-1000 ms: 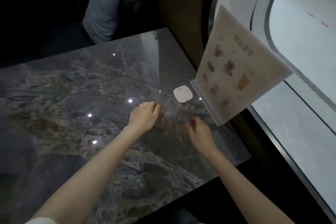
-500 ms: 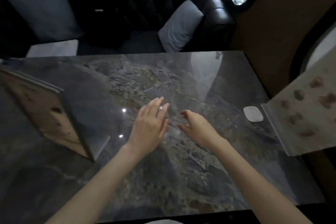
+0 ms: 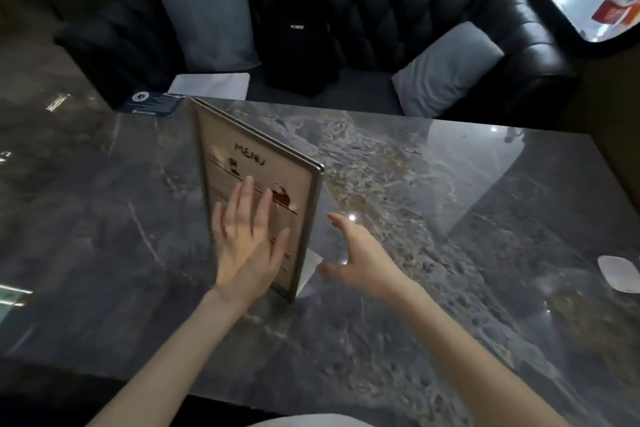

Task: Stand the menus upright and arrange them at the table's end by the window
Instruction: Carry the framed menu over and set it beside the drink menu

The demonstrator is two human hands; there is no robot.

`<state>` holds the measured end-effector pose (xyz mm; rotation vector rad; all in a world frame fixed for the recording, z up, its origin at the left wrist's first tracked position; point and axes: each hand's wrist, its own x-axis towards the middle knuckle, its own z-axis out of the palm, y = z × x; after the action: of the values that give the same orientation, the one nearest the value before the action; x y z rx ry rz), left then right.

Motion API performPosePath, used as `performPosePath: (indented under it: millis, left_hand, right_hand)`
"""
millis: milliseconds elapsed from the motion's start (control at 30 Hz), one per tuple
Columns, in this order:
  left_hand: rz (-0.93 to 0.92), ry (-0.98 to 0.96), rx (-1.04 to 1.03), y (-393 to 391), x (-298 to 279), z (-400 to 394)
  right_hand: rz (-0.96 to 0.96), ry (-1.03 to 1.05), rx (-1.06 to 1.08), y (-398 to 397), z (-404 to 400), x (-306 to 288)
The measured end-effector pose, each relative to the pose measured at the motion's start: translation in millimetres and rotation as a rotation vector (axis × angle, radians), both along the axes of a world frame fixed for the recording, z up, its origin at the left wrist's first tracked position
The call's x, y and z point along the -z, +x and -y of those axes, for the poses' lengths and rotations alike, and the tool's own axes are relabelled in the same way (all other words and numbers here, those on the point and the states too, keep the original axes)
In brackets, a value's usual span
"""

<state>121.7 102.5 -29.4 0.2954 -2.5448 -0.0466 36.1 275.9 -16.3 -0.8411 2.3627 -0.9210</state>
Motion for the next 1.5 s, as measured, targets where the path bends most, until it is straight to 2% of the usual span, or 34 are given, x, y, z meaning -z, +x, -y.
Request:
performPosePath:
  millis: [100,200,433,500,567,733,933,1267,1500]
  left_hand:
    - [0.109,0.102,-0.119,2,7,32]
    - [0.173,0.328,-0.214,-4,14,58]
    - [0.270,1.146,-0.315,-34,27,110]
    - [0.200,1.479,-0.222,-34,24,116]
    - [0.132,1.657,-0.111,-32,22,125]
    - [0.125,1.780,0.012,-34,27,147]
    - [0.087,1.927,-0.020,-38,32,148]
    - [0.059,1.912,-0.118,-65,19,107]
    - [0.099,1.920,-0.021,-116,-1,35]
  right_hand:
    - [0.045,-0.043,0.020,5,24,6]
    - [0.146,-0.108,0.065,9,39,13]
    - [0.227,-0.113,0.108,14,48,21]
    - [0.210,-0.114,0.102,14,48,19]
    - [0.204,-0.113,0.095,14,49,18]
    - [0.178,-0.108,0.077,13,51,14]
    - [0.196,-0.125,0.073,11,50,14]
    - [0.195,-0.109,0.182,-10,13,3]
    - [0.174,-0.160,0.294,-33,-61,-16]
